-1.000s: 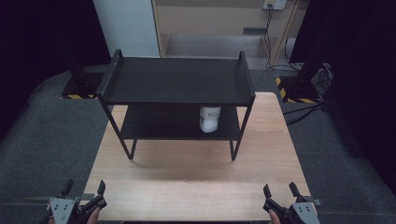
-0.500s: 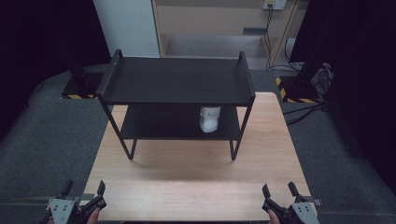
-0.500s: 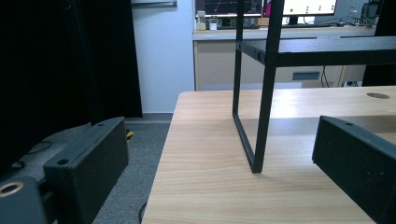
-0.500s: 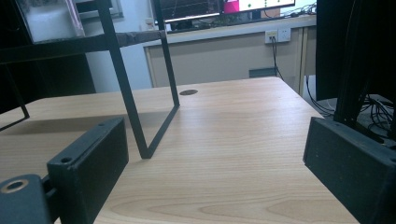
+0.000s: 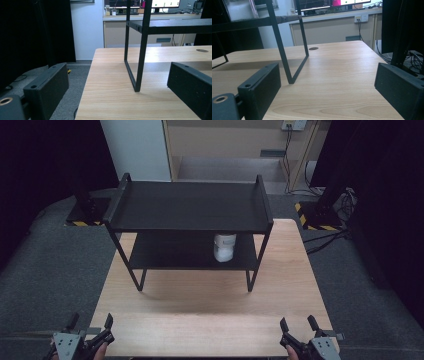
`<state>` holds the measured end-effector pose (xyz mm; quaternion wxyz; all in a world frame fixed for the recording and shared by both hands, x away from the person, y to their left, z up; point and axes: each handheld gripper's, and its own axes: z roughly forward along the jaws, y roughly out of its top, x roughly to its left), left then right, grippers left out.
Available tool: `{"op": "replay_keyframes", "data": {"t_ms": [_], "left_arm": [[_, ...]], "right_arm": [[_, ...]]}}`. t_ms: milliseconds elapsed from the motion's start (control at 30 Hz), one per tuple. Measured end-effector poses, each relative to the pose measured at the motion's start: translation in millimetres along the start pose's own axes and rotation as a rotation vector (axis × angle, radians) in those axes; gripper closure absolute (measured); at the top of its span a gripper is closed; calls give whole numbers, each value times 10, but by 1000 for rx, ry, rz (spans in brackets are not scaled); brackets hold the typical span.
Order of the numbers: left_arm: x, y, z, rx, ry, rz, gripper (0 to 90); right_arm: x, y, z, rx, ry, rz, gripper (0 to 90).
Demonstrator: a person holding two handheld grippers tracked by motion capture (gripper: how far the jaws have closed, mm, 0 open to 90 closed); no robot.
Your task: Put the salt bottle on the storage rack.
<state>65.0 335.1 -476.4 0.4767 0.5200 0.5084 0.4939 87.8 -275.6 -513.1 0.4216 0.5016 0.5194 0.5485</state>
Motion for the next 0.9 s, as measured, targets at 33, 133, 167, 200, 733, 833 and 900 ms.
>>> {"op": "replay_keyframes", "data": {"t_ms": [33, 133, 167, 200, 733, 833, 900], "left_arm": [[2, -1, -1, 1, 0, -1, 25], [4, -2, -6, 3, 0, 0, 26], [5, -2, -9, 4, 0, -1, 26], [5, -2, -11, 4, 0, -1, 26], [-15, 2, -21, 0, -3, -5, 26], [-21, 18, -42, -2, -13, -4, 26], [-28, 27, -73, -9, -17, -4, 26]], "right_arm": [[0, 1, 2, 0, 0, 0, 67], [2, 3, 10, 0, 1, 1, 67], [2, 3, 11, 0, 2, 2, 67], [4, 4, 14, -1, 3, 0, 67], [21, 0, 33, 8, 16, 6, 66], [37, 1, 23, 13, 24, 11, 60], [65, 7, -3, 7, 31, 7, 58]]}}
